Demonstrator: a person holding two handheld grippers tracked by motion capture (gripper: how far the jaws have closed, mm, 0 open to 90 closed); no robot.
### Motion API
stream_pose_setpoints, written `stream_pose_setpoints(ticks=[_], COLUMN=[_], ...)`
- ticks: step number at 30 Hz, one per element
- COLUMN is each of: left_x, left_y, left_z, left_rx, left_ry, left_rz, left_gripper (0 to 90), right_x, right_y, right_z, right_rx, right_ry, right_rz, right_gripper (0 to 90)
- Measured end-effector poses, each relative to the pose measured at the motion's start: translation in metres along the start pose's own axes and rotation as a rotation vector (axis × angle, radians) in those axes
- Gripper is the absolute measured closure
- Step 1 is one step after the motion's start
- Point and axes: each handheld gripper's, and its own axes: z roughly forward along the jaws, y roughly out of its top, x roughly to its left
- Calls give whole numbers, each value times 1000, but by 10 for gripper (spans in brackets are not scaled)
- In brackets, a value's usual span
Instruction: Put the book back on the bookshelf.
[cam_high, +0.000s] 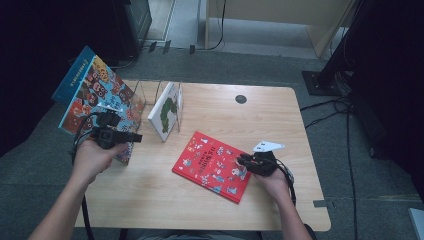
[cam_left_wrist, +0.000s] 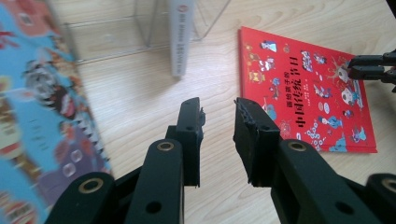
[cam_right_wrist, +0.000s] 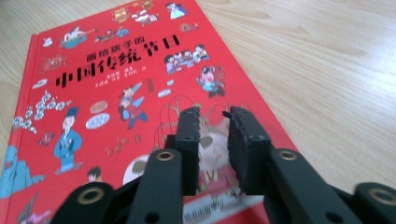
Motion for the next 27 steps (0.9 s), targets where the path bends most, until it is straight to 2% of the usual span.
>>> stream_pose_setpoints(ticks=[5,9,12,19,27], left_x=[-6,-9,-9,-12,-17], left_y=[-3,-4,-6,-12,-15], left_z=[19,31,39,66,81], left_rx=[8,23,30,65,69], left_ry=[-20,-29,-52,-47,-79], left_rz=[16,30,31,60,81], left_gripper=[733,733,732,719,728], right_x=[1,1,2,4,7], right_y=[-9,-17,-23,-35,-45], right_z=[-7,-13,-17,-28,-37], right_rx=[18,7,-7,-22,-12], right_ry=[-11,-13,-16,-26,-35], right_rz=[4,17,17,39,46], right_gripper=[810,794,812,823,864])
